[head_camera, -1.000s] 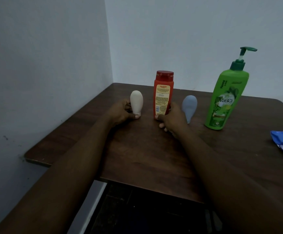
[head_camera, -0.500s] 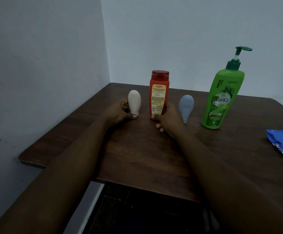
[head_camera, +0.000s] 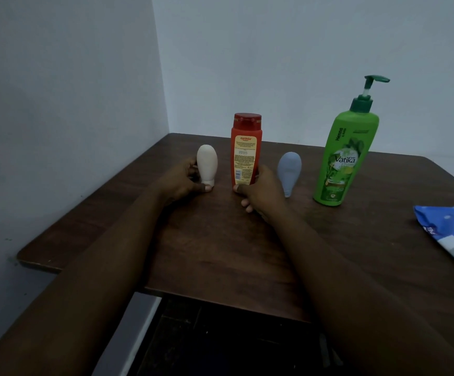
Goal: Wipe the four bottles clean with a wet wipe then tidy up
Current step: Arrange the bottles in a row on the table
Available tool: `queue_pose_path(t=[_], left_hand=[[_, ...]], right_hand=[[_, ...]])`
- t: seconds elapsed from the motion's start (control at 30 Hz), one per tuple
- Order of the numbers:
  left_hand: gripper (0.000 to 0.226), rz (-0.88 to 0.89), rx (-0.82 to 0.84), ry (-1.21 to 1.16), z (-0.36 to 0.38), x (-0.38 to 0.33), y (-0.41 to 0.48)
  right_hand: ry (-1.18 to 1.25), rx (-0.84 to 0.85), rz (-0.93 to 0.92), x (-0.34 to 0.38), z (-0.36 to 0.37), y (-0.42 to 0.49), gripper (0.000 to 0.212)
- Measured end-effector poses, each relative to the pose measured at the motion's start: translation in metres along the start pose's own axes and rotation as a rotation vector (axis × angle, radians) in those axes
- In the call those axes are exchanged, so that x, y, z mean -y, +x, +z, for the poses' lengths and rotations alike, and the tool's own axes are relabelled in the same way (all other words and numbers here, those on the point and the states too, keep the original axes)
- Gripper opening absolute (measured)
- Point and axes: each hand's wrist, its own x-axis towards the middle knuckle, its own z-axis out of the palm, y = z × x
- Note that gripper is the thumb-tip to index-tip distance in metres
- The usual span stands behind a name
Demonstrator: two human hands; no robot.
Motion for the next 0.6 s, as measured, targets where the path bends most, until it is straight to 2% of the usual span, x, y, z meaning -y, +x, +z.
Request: queue_pose_path(t=[0.6], left_hand=[[0.09, -0.03, -0.025, -0.004, -0.0003, 0.0019, 0.0016]], right_hand=[[0.009, -0.023, -0.022, -0.0017, -0.0018, -0.0076, 0.055]])
